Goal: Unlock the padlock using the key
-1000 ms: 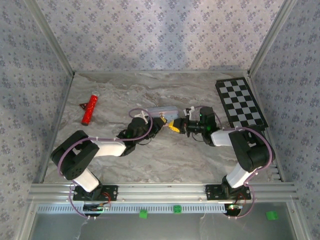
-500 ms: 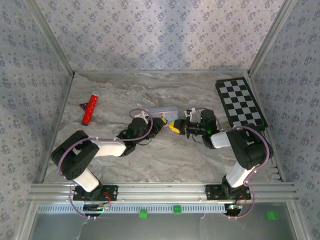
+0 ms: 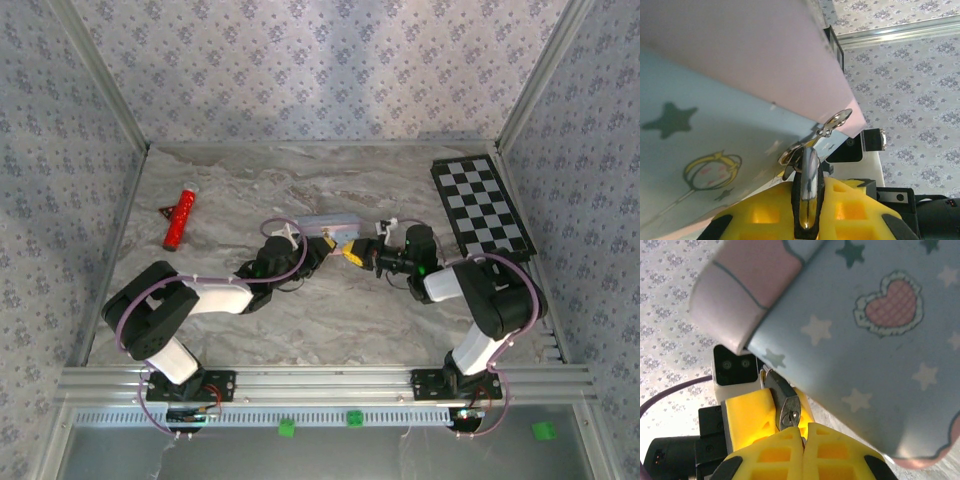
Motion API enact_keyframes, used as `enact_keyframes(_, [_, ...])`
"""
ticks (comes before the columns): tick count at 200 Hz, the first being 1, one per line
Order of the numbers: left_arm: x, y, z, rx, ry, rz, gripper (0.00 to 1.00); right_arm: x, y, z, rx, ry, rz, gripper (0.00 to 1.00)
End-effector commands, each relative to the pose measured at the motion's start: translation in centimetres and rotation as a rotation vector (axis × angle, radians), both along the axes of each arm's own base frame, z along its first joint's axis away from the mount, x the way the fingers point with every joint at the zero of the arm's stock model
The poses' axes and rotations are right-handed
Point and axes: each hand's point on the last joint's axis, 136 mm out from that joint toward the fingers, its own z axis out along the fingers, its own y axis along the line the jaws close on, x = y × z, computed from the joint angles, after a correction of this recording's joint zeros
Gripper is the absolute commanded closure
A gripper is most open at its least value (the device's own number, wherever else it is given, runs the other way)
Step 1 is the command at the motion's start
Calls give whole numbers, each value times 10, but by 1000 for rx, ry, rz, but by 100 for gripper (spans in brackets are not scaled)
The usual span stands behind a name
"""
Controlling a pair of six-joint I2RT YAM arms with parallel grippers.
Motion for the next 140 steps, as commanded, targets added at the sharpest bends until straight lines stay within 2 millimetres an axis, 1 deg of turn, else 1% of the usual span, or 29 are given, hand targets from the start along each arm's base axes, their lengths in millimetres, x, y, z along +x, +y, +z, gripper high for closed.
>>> enact_keyframes(1, [-89, -55, 6, -75, 56, -424, 99, 36, -12, 39, 18, -167, -173, 100])
enact_keyframes(61, [-89, -55, 6, -76, 53, -420, 99, 33, -6, 40, 12, -171, -164, 97])
enact_keyframes(72, [-88, -55, 6, -76, 52, -419, 99, 32, -4, 39, 11, -169, -161, 97])
enact_keyframes(80, [-88, -55, 6, -75, 54, -417, 99, 31, -3, 39, 11, -169, -159, 100])
enact_keyframes(99, [-87, -55, 6, -75, 53, -410, 99, 28, -1, 39, 11, -170, -155, 100])
enact_keyframes(132, [-79, -54, 9, -91, 46, -366, 99, 18, -2, 33, 4, -161, -187, 100])
enact_keyframes(140, [-76, -54, 11, -103, 44, -349, 99, 17, -2, 34, 12, -166, -201, 100])
